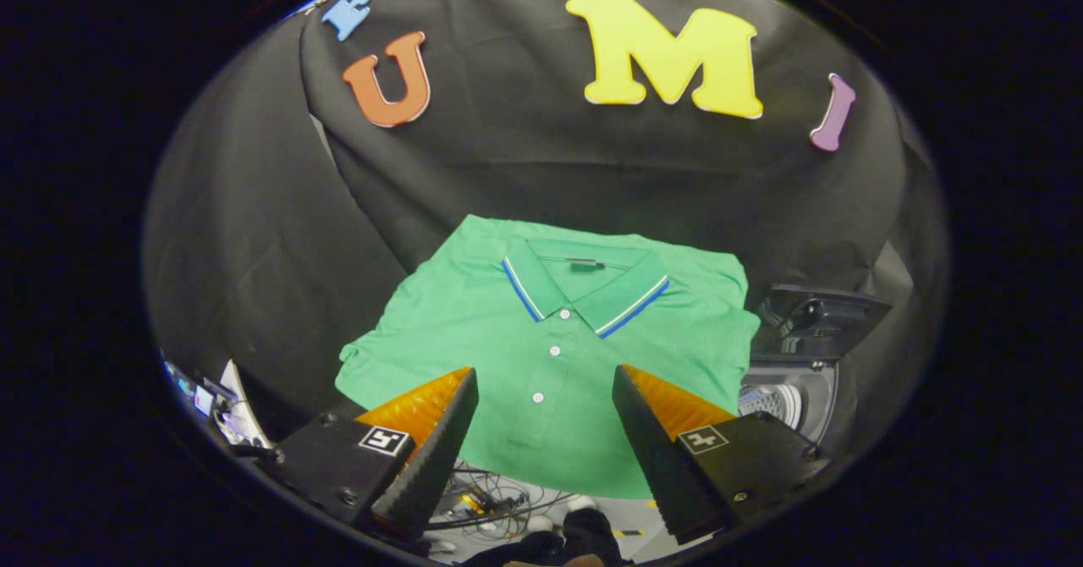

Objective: Put the clothes into the washing machine and then close the washing machine lid.

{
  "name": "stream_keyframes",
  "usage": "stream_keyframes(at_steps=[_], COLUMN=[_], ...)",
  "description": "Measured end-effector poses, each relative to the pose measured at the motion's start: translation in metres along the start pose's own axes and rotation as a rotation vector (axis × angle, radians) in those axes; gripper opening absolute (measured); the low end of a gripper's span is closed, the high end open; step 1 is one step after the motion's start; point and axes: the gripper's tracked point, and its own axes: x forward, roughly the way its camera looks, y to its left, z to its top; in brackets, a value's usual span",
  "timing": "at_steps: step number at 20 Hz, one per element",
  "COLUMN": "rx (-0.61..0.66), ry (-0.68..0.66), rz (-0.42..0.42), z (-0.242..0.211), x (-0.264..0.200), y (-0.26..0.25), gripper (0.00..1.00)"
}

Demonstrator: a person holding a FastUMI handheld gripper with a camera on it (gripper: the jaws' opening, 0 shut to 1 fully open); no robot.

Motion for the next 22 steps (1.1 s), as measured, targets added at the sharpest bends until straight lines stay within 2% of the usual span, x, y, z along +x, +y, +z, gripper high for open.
stream_keyframes(at_steps=[4, 13, 20, 22], rx=[0.016, 0.021, -0.008, 0.019], ry=[0.125, 0.363, 0.464, 0.5], rz=[-0.014, -0.071, -0.162, -0.174], z=[0.007, -0.008, -0.017, -0.016], x=[0.02, 0.063, 0.075, 0.076], y=[-0.002, 0.001, 0.0, 0.002], gripper=[1.0, 1.0, 1.0, 0.98])
